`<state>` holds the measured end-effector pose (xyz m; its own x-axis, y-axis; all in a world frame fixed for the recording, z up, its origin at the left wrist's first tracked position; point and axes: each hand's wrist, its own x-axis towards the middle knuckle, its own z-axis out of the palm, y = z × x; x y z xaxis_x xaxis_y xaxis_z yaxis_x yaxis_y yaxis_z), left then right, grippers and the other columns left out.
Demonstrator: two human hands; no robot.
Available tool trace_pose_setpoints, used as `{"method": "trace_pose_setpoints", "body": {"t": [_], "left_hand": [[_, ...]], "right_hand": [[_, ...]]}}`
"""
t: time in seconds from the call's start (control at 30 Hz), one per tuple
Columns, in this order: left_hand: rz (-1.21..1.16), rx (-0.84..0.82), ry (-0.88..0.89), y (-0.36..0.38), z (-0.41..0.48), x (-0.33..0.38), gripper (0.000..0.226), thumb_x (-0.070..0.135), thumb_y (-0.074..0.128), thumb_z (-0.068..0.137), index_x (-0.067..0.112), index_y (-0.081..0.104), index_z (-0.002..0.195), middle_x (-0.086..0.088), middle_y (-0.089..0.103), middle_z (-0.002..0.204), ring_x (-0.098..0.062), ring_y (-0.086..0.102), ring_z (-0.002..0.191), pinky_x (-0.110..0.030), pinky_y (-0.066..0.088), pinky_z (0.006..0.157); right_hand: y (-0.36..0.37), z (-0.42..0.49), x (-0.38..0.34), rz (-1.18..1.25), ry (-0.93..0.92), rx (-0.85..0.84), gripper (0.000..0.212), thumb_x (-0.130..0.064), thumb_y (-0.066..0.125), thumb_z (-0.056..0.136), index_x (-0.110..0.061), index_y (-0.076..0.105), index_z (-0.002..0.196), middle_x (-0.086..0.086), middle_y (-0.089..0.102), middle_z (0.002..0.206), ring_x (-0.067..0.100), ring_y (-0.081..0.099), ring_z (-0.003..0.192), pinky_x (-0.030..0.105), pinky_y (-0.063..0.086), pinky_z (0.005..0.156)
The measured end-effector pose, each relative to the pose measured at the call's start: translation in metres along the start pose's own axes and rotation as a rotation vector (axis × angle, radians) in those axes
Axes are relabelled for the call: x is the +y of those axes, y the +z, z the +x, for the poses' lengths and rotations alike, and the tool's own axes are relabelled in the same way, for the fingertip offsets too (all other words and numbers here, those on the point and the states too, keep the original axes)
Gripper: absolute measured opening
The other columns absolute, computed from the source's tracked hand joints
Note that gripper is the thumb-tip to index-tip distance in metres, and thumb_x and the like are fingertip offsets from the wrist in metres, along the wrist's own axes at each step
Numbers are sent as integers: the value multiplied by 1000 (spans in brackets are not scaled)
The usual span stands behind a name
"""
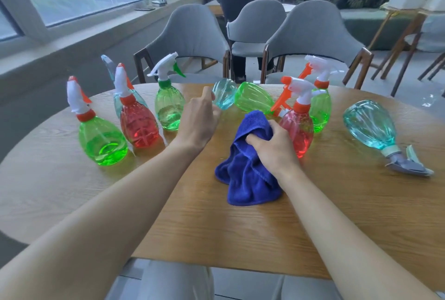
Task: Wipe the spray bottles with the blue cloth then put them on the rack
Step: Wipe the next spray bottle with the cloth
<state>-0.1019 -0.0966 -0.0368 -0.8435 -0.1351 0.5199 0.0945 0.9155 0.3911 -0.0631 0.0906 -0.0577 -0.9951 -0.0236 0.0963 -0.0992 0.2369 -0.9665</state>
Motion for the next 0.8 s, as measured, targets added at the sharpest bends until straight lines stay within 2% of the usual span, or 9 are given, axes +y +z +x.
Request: {"method": "trace_pose_setpoints", "body": {"t": [0.07,0.17,0.3,0.37,0.47,0.57,0.67,0.8], "left_hand": [[-72,5,-26,-8,-7,-1,21,8,63,97,8,58,118,-4,70,70,-25,66,66,-41,52,63],[-161,11,-80,-21,-20,0,18,7,56,103,6,58,121,3,67,66,-12,60,60,-26,39,56],[-186,74,-88,-34,-32,2,19,16,53,110,6,62,124,-11,77,89,-25,69,75,-38,53,69],[-200,95,-83,-42,-35,3,24,20,50,113,6,64,126,-12,76,94,-27,69,82,-41,54,71],[-213,130,-84,-59,-36,8,27,21,46,114,5,66,122,-6,72,89,-25,67,80,-43,53,73],[-232,159,-108,-78,-35,14,28,22,47,114,6,69,119,-9,73,95,-29,68,88,-47,53,82],[-256,177,-113,-93,-33,20,29,25,51,111,7,73,118,-11,77,97,-30,71,88,-47,57,84],[-302,158,-138,-107,-27,29,25,30,57,104,17,77,105,0,76,79,-23,72,77,-43,62,78]], "right_hand": [[1,-4,0,29,34,16,13,-19,75,88,-16,67,97,4,71,88,17,64,76,41,56,77],[2,-12,-3,73,98,24,14,-19,76,87,-18,68,99,5,75,94,20,69,79,45,59,83],[6,-21,-10,118,122,-1,13,-18,76,87,-16,71,99,2,74,90,18,69,77,47,60,85],[9,-27,-15,131,110,-19,9,-22,77,88,-20,73,96,0,77,91,21,73,83,48,61,88],[12,-34,-24,136,88,-51,7,-30,78,88,-32,75,95,-5,79,92,22,76,92,51,61,94],[14,-41,-35,123,53,-91,10,-33,79,88,-39,75,96,-10,79,93,19,76,94,50,61,94],[14,-48,-48,153,6,-80,8,-33,79,91,-32,75,97,-10,79,92,16,76,92,41,61,88],[9,-56,-63,286,-11,-44,9,-31,76,96,-24,74,91,-9,76,83,11,73,81,36,57,81]]}}
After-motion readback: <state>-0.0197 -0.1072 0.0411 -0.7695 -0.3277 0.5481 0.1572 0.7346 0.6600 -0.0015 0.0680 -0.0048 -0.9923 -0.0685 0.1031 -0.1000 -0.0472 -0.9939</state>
